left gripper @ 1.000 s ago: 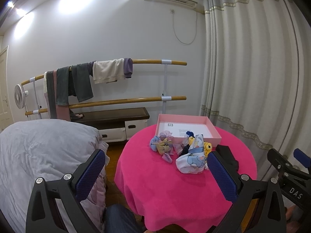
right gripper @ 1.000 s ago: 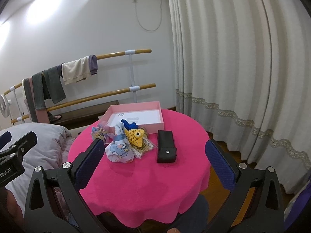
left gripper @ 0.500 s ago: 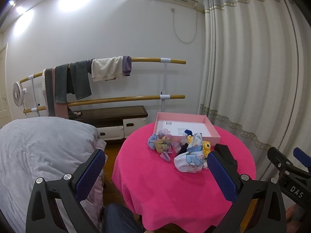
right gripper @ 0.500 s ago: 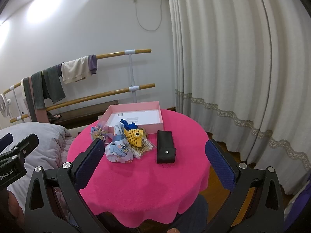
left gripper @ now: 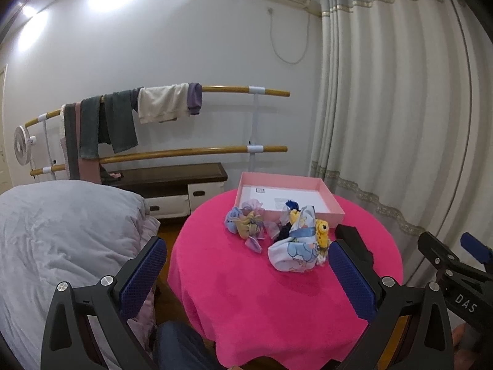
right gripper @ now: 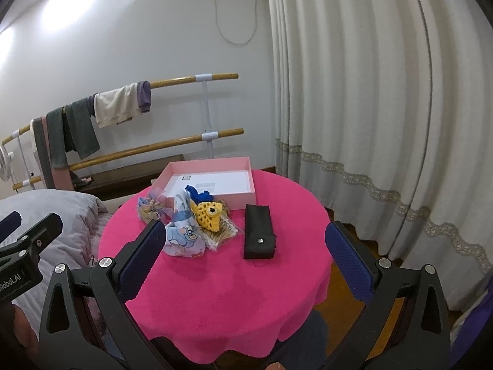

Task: Organize soft objects

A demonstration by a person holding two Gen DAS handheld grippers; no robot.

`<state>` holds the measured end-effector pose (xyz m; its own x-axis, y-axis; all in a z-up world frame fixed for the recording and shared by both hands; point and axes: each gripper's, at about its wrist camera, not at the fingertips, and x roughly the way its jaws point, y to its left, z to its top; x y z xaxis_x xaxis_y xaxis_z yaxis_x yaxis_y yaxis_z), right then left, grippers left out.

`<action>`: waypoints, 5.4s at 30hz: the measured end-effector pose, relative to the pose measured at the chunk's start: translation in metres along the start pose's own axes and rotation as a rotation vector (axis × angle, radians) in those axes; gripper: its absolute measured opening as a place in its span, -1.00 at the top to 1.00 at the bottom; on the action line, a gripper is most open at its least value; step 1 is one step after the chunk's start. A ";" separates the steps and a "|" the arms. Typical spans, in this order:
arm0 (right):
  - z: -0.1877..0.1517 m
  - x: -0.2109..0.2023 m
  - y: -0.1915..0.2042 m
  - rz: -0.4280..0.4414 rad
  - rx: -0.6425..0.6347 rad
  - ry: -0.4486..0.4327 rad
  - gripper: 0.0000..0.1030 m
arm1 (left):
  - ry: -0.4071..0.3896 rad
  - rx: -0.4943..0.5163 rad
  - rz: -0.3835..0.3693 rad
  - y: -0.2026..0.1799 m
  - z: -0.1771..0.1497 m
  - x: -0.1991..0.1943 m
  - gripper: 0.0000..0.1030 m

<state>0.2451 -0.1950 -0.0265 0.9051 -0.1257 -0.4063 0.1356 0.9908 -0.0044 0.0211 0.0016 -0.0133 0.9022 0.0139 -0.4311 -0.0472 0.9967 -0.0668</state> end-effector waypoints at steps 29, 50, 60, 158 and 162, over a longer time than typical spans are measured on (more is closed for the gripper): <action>-0.031 0.134 -0.040 -0.061 -0.028 0.202 -1.00 | 0.211 0.030 -0.046 -0.044 -0.011 0.162 -1.00; -0.049 0.249 -0.040 -0.047 -0.050 0.359 -0.91 | 0.286 0.007 -0.076 -0.066 -0.029 0.317 -1.00; -0.051 0.265 -0.036 -0.041 -0.077 0.423 -0.38 | 0.312 -0.034 -0.169 -0.053 -0.029 0.336 -0.64; 0.107 0.467 0.006 0.183 0.067 0.499 -1.00 | 0.443 0.056 -0.046 -0.099 0.267 0.643 -0.90; 0.116 0.445 0.000 0.164 0.083 0.456 -1.00 | 0.340 0.066 -0.031 -0.096 0.277 0.611 -1.00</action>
<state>0.6944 -0.2571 -0.1016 0.6510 0.0851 -0.7543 0.0549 0.9858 0.1586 0.6958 -0.0628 -0.0207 0.7080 -0.0326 -0.7055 0.0157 0.9994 -0.0305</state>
